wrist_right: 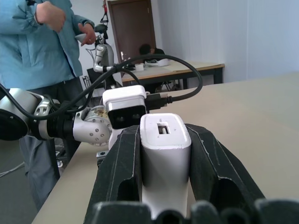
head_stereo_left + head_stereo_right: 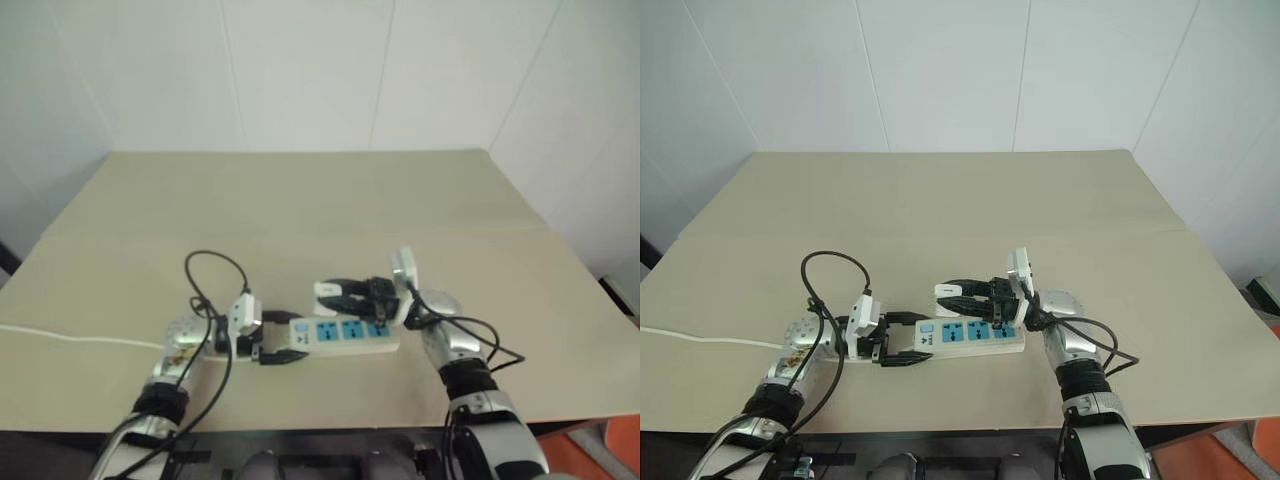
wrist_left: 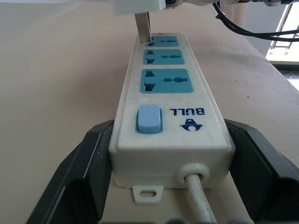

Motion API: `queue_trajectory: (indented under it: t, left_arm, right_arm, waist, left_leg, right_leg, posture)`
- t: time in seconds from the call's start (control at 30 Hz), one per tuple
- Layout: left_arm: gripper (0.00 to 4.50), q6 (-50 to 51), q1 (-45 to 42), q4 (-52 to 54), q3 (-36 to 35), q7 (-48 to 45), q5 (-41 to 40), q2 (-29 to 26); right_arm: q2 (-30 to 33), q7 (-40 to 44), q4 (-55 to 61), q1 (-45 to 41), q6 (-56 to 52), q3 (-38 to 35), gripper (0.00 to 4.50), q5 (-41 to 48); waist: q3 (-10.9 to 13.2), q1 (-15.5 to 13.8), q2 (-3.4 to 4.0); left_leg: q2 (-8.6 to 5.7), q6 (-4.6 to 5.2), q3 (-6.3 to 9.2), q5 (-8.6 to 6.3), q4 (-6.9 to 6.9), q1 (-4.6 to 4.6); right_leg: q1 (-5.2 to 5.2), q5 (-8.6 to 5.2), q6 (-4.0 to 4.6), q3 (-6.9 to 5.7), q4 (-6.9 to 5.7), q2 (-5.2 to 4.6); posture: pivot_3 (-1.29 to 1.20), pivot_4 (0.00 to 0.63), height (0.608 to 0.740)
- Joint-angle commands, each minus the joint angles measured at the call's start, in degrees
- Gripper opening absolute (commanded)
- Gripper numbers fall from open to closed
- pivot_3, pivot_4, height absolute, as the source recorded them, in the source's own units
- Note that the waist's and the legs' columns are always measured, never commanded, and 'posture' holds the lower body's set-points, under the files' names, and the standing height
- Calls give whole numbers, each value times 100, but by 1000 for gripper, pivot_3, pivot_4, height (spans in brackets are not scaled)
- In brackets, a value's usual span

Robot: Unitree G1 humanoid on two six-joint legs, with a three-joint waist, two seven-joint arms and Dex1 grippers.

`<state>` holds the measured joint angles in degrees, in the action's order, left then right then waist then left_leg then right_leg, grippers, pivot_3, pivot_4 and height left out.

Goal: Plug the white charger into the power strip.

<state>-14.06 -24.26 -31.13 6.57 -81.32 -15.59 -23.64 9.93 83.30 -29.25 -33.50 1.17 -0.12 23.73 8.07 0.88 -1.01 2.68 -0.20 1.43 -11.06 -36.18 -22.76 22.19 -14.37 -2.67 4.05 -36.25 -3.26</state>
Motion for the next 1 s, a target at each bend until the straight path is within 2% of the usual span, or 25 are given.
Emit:
queue_trajectory:
  t: [0.03,0.43,1.0]
  left_arm:
    - [3245,130,144,73,172,-52,164,-99]
    - [3245,136,55,46,152,-160,129,-281]
    - [3245,130,71,51,169,-89,135,-263]
  right_arm:
    - [-59,195,-127,-170,272,110,1145,6]
    - [-7,450,-1315,-570,894,158,1145,-263]
    - [176,732,-1542,-490,1120,269,1145,-333]
  waist:
    - [0,8,0]
    - [0,35,0]
    - [0,50,1]
  left_leg:
    - [1,0,0,0,2,1]
    - [4,0,0,0,15,3]
    - [5,0,0,0,16,10]
  right_leg:
    - [0,0,0,0,0,1]
    - [4,-2,4,1,2,5]
    - [0,-2,4,1,1,5]
  posture:
    - [0,150,740]
    - [0,150,740]
    - [0,150,740]
